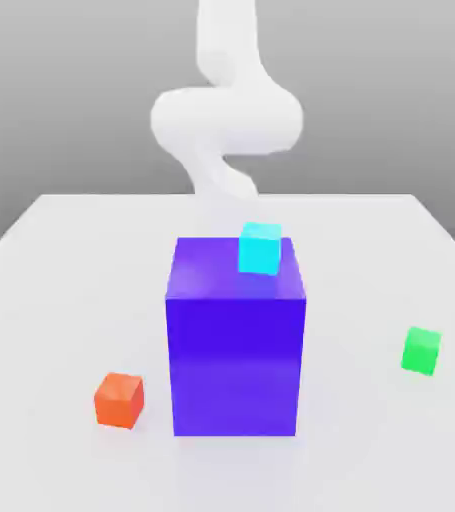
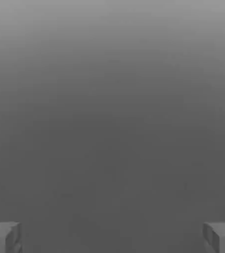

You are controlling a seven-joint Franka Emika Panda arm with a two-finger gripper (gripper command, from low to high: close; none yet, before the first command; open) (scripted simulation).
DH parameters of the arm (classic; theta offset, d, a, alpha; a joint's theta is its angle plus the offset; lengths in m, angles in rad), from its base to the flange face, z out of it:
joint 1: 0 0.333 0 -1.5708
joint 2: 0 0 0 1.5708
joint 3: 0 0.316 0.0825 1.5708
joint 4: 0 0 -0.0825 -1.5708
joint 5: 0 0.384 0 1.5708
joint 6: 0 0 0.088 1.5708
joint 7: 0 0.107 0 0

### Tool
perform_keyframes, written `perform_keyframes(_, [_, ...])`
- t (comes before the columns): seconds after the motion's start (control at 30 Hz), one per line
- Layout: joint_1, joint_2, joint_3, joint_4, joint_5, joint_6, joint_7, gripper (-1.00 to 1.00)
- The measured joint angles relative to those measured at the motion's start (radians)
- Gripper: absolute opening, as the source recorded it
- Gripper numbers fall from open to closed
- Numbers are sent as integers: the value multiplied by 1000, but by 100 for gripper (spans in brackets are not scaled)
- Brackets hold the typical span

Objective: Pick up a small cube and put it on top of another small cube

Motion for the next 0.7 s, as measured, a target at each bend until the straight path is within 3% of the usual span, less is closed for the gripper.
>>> perform_keyframes(0.7, [265, 768, 120, 137, -43, 152, -425, 0])
